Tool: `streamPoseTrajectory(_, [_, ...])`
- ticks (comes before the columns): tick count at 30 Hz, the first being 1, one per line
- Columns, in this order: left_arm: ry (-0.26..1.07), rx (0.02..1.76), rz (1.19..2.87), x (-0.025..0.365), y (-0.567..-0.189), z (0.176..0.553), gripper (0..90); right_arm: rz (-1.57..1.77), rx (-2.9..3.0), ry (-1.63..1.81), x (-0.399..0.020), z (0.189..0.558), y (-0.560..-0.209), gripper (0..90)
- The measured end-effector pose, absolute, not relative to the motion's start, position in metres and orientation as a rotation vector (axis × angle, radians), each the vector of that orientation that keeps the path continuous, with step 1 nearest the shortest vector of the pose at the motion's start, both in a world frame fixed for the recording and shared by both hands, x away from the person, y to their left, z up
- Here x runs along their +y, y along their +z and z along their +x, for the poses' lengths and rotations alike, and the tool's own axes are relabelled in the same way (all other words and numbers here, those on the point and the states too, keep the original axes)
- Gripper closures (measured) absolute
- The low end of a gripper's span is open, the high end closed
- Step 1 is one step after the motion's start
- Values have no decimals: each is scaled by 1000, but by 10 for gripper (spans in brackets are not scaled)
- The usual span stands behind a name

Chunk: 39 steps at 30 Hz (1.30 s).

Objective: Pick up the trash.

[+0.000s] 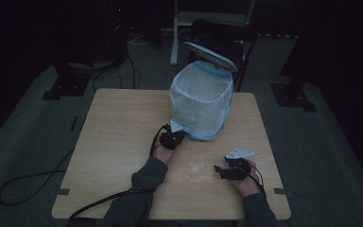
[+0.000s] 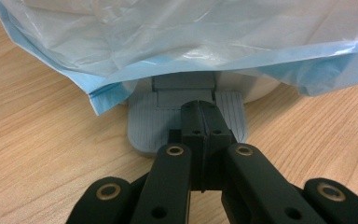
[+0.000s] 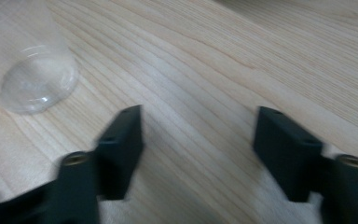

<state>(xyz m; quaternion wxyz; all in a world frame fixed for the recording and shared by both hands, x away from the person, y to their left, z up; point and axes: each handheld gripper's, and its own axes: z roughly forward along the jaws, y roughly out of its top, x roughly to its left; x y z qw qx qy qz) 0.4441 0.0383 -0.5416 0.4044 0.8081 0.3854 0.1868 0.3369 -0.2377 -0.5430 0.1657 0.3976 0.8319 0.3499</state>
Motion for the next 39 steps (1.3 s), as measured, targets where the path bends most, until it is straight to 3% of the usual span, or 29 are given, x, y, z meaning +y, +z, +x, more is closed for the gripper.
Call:
streamPoseTrajectory(5, [454, 979, 2036, 40, -541, 445, 900, 1159, 2394, 1047, -241, 335, -537, 551])
streamPoseTrajectory(19, [464, 979, 2033, 39, -542, 445, 900, 1110, 2340, 1267, -240, 327, -502, 534])
streamPoseTrajectory(27, [469, 978, 2035, 38, -542, 444, 900, 1030, 2345, 1414, -237, 327, -477, 645])
streamPoseTrajectory(39, [470, 979, 2034, 38, -542, 444, 900, 952, 2380, 1445, -218, 330, -462, 643])
